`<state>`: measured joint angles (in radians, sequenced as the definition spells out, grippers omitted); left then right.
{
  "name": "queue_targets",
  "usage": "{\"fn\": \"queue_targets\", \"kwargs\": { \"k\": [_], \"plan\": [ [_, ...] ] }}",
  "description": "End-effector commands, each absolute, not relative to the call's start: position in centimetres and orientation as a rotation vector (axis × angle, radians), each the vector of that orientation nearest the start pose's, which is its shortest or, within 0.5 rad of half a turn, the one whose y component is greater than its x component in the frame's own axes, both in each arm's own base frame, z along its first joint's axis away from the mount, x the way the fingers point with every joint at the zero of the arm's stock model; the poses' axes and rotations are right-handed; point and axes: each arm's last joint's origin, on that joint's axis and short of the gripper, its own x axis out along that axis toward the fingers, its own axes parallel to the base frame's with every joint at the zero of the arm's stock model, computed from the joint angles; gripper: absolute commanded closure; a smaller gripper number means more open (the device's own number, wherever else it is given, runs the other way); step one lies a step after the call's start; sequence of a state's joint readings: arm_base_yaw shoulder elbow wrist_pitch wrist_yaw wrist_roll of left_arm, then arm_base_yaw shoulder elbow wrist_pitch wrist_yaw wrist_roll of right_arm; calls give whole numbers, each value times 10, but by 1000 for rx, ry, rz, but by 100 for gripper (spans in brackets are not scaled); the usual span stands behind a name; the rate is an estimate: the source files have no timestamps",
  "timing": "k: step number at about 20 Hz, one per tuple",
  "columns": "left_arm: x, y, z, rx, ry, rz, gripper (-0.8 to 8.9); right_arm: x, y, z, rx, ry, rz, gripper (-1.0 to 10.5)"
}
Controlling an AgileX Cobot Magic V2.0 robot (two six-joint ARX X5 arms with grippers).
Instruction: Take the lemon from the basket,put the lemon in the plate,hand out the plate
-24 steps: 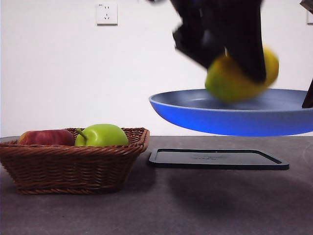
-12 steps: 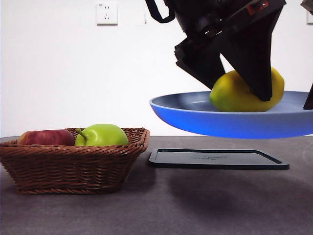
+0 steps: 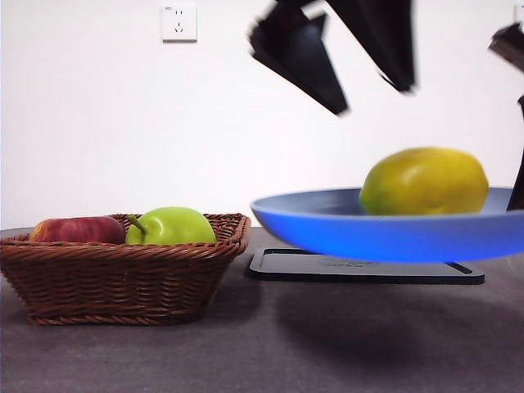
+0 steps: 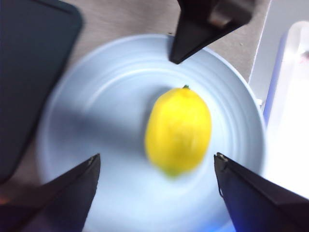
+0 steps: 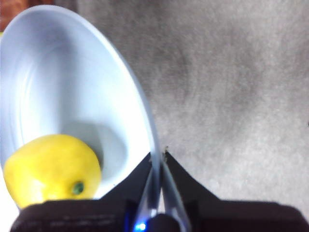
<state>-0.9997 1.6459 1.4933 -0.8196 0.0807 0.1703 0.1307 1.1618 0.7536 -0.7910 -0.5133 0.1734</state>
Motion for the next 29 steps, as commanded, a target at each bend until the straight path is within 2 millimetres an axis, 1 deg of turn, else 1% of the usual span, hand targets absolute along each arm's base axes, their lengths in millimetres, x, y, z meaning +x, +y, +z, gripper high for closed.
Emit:
{"fn": "queue_targets", "kwargs": {
  "k": [1, 2, 5, 7, 8, 10, 13, 16, 19, 22, 24, 26, 29],
  "plan": [
    [184, -276, 327, 571, 825, -1045, 403, 208, 41, 215, 398, 1260, 455, 943],
    [183, -267, 335, 561, 822, -1033, 403, 216, 41, 214, 402, 1262, 449, 943],
    [178, -236, 359, 527, 799, -995, 403, 247, 39, 216, 410, 1238, 432, 943],
    [171, -216, 373, 508, 783, -974, 403, 275, 36, 220, 421, 1224, 416, 943],
    [168, -208, 378, 501, 776, -966, 403, 286, 36, 221, 421, 1210, 414, 943],
    [160, -192, 389, 488, 767, -950, 403, 315, 35, 221, 435, 1174, 402, 943],
    [151, -173, 399, 470, 755, -929, 403, 349, 35, 216, 457, 1147, 386, 943],
    [147, -165, 404, 457, 746, -918, 403, 372, 34, 201, 471, 1154, 373, 943],
    [146, -165, 403, 460, 754, -919, 403, 384, 31, 183, 491, 1161, 355, 943],
    [146, -165, 403, 459, 753, -920, 403, 387, 27, 172, 504, 1181, 339, 943],
    [146, -165, 403, 459, 753, -920, 403, 388, 24, 172, 496, 1180, 319, 943],
    [146, -165, 403, 459, 753, -920, 403, 387, 24, 171, 491, 1191, 318, 913],
    [146, -165, 403, 459, 753, -920, 403, 386, 22, 170, 434, 1197, 276, 905]
  ]
}}
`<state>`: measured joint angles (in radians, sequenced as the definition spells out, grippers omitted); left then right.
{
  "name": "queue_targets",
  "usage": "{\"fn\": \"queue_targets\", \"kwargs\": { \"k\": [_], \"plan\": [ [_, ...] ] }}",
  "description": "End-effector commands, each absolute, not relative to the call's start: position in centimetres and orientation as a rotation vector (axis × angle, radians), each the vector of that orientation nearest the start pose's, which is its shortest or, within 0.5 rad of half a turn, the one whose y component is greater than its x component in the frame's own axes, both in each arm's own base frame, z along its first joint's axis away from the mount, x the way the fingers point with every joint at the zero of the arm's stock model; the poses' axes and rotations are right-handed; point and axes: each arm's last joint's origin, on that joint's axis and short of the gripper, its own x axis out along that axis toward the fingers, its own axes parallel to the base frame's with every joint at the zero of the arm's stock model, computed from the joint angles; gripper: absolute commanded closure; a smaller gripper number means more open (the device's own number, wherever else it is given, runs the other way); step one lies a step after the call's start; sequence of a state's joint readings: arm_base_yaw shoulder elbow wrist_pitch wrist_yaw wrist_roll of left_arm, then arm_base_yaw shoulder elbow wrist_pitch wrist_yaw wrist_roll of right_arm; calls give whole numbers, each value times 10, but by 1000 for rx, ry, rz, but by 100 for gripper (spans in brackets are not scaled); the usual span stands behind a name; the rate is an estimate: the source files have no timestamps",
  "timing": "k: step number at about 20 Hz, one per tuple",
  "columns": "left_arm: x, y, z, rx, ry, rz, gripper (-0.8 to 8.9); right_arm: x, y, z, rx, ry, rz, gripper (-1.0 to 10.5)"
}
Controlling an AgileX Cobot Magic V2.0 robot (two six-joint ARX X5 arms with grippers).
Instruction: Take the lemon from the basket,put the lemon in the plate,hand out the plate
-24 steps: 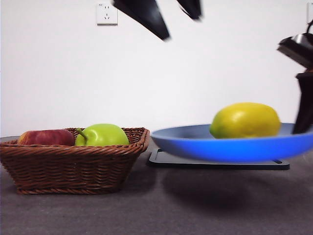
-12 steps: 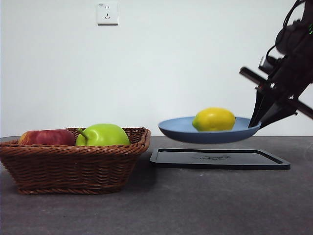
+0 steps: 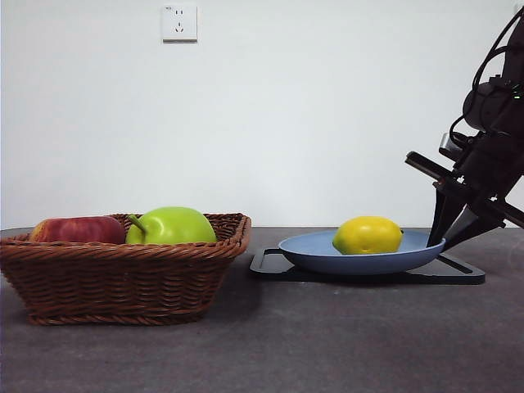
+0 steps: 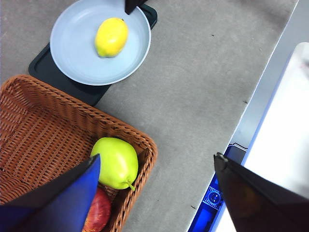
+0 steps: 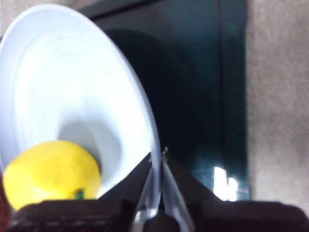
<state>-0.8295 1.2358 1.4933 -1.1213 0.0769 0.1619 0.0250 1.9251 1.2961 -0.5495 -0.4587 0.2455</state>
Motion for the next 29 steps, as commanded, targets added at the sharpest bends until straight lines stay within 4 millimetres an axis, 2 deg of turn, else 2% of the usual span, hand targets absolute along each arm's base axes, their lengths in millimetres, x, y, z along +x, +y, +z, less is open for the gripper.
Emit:
{"fn": "queue_targets", "kwargs": {
  "k": [1, 3, 6, 8, 11, 13, 16, 20, 22, 26, 29],
  "plan": [
    [146, -165, 403, 458, 755, -920, 403, 385, 22, 170, 429, 1198, 280, 905],
    [146, -165, 403, 452, 758, -917, 403, 386, 22, 170, 429, 1198, 280, 860],
    [146, -165, 403, 449, 760, -916, 403, 386, 20, 170, 428, 1195, 285, 703],
    [146, -165, 403, 449, 759, -916, 404, 384, 19, 175, 429, 1187, 291, 687],
    [147, -165, 404, 447, 751, -916, 414, 373, 15, 198, 391, 1164, 311, 689],
    [148, -167, 405, 441, 725, -908, 464, 360, 15, 222, 350, 1142, 335, 692],
    [153, -167, 408, 448, 671, -886, 582, 331, 18, 258, 311, 1136, 367, 834],
    [162, -163, 411, 465, 609, -870, 813, 288, 46, 303, 183, 1082, 500, 945],
    [169, -157, 412, 458, 599, -842, 807, 268, 66, 323, 107, 1014, 546, 945],
    [184, -134, 408, 416, 616, -726, 807, 222, 98, 359, -137, 820, 435, 945],
    [186, -111, 394, 363, 572, -640, 807, 184, 109, 381, -200, 620, 421, 945]
  ]
}}
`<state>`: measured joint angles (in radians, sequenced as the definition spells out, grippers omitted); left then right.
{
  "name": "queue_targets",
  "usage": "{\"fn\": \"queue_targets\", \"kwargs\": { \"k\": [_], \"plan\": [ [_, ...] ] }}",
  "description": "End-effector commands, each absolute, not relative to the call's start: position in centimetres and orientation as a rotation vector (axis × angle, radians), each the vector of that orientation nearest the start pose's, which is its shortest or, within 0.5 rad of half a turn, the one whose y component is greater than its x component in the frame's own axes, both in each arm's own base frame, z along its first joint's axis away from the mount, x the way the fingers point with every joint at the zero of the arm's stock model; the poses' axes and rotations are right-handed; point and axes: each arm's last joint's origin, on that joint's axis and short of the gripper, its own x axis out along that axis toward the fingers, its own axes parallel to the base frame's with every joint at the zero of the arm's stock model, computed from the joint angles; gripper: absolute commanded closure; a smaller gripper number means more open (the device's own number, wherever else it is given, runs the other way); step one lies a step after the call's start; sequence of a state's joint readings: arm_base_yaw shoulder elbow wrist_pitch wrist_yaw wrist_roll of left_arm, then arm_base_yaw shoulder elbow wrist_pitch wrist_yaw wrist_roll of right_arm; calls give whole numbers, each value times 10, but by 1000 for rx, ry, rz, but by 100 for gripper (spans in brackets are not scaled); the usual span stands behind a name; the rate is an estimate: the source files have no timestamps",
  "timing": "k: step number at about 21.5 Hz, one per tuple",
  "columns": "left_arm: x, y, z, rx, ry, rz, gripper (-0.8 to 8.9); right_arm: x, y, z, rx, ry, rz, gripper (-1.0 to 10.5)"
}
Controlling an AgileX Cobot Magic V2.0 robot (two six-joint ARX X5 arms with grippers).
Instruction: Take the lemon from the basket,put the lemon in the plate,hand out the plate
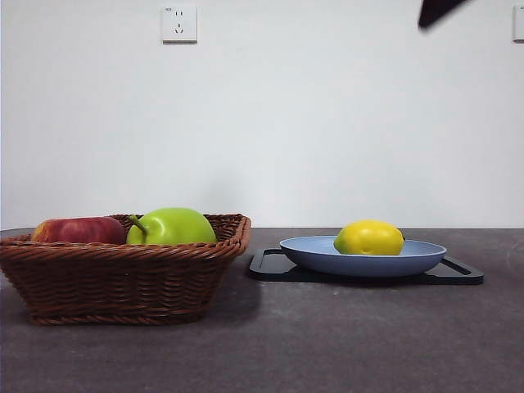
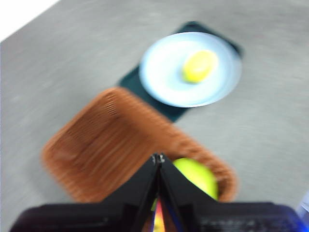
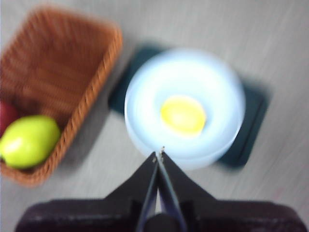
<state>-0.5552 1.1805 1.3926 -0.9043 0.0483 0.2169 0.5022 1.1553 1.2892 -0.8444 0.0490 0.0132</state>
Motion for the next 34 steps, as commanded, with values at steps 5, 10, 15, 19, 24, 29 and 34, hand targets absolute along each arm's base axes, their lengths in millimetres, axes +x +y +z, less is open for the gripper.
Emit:
{"fn": "queue_targets", "kwargs": {
  "k": [5, 10, 15, 19, 24, 29, 34],
  "plan": [
    [161, -80, 354, 251, 420, -532, 807, 146, 101, 375, -160, 399, 385, 944],
    [123, -60, 303, 125, 295, -497, 807, 119, 80, 325, -86, 241, 342, 944],
    [100, -48, 283, 17, 240, -440, 807, 107, 70, 293, 12, 134, 324, 943],
    [98, -47, 284, -6, 233, -441, 805, 107, 69, 293, 29, 141, 318, 943],
    [99, -47, 284, -5, 236, -439, 805, 107, 70, 293, 29, 142, 321, 943],
    [98, -47, 284, -5, 236, -440, 805, 107, 69, 293, 30, 141, 320, 943],
    [93, -44, 284, -8, 221, -438, 805, 107, 70, 293, 29, 142, 320, 943]
  ]
}}
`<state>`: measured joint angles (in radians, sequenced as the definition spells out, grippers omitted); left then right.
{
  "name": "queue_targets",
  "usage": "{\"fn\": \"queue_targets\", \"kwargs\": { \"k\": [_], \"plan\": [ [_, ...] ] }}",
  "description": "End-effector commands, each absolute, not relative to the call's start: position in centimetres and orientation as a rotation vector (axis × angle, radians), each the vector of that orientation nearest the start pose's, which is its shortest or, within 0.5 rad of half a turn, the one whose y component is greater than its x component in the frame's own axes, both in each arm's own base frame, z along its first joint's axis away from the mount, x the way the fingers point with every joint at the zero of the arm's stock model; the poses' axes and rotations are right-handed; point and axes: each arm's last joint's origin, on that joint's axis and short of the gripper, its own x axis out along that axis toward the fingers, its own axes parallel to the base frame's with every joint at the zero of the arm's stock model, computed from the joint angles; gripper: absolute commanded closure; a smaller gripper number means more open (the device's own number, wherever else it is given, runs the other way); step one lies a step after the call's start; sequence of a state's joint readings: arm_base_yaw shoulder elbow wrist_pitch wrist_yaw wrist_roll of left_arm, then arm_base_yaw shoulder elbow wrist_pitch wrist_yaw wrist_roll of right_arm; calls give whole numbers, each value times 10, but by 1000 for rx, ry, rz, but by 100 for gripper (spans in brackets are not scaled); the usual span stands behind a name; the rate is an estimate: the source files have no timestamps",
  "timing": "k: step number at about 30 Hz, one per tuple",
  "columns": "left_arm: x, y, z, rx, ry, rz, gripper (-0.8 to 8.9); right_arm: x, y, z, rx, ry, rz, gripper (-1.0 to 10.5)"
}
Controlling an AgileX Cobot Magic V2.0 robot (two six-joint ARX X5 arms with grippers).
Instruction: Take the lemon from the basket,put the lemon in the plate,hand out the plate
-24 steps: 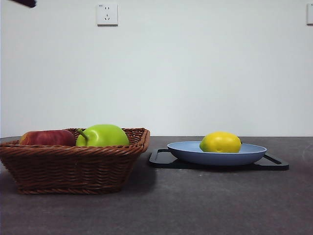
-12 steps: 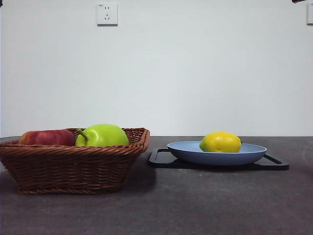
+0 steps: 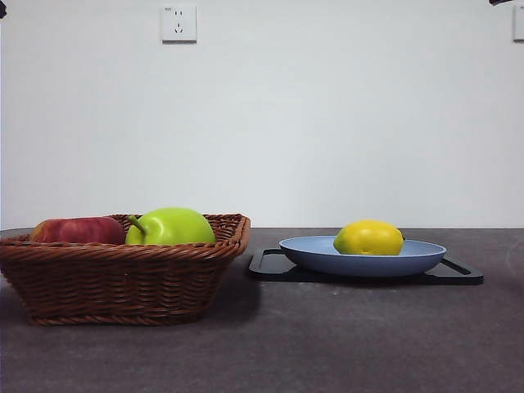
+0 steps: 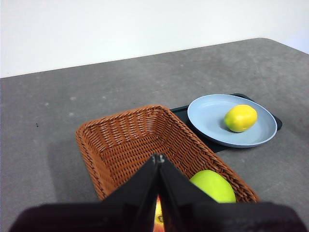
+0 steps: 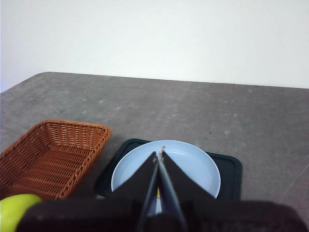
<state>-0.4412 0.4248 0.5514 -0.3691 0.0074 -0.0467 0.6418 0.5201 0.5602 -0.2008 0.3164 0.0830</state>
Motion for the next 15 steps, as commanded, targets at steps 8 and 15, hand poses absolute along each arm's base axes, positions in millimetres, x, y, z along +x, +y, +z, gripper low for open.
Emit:
{"fn": "queue_targets", "kwargs": {
  "k": [8, 15],
  "plan": [
    [59, -15, 280, 46, 95, -223, 805, 107, 70, 293, 29, 141, 320, 943],
    [65, -1, 252, 46, 138, 21, 805, 107, 70, 293, 29, 141, 320, 943]
  ]
}}
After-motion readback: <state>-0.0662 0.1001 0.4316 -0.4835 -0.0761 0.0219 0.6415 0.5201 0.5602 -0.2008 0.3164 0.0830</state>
